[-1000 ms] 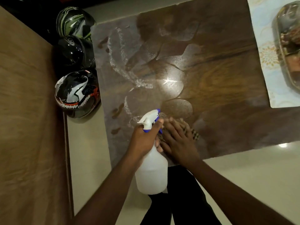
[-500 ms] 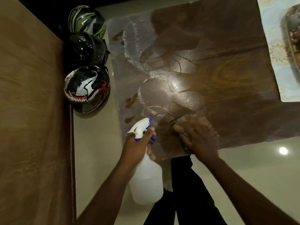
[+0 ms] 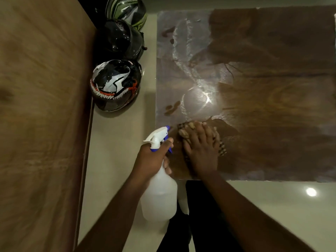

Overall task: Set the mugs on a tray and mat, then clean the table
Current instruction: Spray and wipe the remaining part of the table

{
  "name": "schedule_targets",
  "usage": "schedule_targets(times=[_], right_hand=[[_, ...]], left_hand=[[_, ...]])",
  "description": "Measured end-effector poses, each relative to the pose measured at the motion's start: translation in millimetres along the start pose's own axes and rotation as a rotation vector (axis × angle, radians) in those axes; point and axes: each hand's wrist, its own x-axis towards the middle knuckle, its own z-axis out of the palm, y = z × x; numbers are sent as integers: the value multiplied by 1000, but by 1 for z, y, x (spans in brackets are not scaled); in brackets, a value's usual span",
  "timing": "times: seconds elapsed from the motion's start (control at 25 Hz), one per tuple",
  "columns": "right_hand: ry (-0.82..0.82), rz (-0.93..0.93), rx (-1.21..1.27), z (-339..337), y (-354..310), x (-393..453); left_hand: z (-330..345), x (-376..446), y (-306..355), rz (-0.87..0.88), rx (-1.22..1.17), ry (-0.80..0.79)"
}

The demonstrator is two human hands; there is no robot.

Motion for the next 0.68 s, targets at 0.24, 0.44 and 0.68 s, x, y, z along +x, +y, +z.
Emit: schedule_targets(times=[0.24, 0.44, 0.68], right_hand=[[-82, -496, -3, 10, 2, -20], [73, 115, 76, 15, -40, 52], [11, -174, 13, 0, 22, 45]], left_hand=[[-14, 8, 16, -52, 14, 23], [-21, 30, 39, -1, 34, 59], [-17, 47, 66, -9, 42, 38]])
